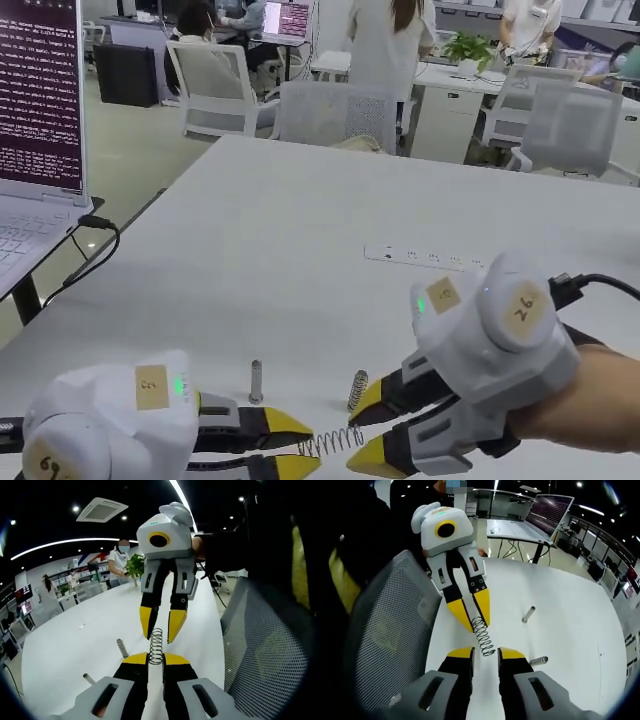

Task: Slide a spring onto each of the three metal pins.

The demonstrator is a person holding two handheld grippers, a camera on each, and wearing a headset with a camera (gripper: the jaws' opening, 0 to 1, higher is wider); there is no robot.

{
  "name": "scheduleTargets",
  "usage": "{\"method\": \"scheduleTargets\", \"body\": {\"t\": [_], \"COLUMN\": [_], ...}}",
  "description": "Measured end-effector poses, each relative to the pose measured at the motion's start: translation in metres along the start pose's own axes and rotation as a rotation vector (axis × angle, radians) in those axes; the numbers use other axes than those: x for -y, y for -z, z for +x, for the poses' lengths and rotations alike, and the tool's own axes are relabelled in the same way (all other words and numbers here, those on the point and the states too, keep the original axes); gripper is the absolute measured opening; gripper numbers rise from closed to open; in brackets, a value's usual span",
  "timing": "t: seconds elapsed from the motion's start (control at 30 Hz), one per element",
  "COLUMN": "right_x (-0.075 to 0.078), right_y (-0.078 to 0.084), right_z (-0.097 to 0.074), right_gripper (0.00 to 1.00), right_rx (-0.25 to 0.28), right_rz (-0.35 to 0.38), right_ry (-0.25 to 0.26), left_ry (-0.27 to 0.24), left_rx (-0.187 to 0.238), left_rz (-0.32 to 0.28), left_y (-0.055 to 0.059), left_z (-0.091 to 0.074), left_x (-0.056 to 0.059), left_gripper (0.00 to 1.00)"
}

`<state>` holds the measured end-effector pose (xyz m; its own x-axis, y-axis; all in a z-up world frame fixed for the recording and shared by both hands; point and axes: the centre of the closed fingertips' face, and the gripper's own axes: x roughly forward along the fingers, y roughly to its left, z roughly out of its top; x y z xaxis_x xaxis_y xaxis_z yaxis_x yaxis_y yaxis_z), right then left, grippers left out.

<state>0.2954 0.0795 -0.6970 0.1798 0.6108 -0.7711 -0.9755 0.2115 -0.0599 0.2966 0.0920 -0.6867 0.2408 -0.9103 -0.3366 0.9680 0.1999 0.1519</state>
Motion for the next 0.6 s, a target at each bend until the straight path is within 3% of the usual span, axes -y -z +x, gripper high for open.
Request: {"method": "scheduleTargets", "body": {"t": [0.2, 0.6], "right_x": [0.000, -0.003], "right_y": [0.000, -0.016], "right_z": [0.000, -0.008], "right_gripper": [0.10, 0.09], "right_rx": [-0.007, -0.013], "right_rz": [-0.012, -0.051], "right_ry": [0.000, 0.006], "left_ry": [0.003, -0.001], "left_rx": [-0.001, -0.014], "left_rz": [0.002, 0.008], "left_y": [0.000, 0.003], "left_z": [0.000, 0.000], "left_x": [0.001, 0.000], "left_gripper": [0.02, 0.02]}}
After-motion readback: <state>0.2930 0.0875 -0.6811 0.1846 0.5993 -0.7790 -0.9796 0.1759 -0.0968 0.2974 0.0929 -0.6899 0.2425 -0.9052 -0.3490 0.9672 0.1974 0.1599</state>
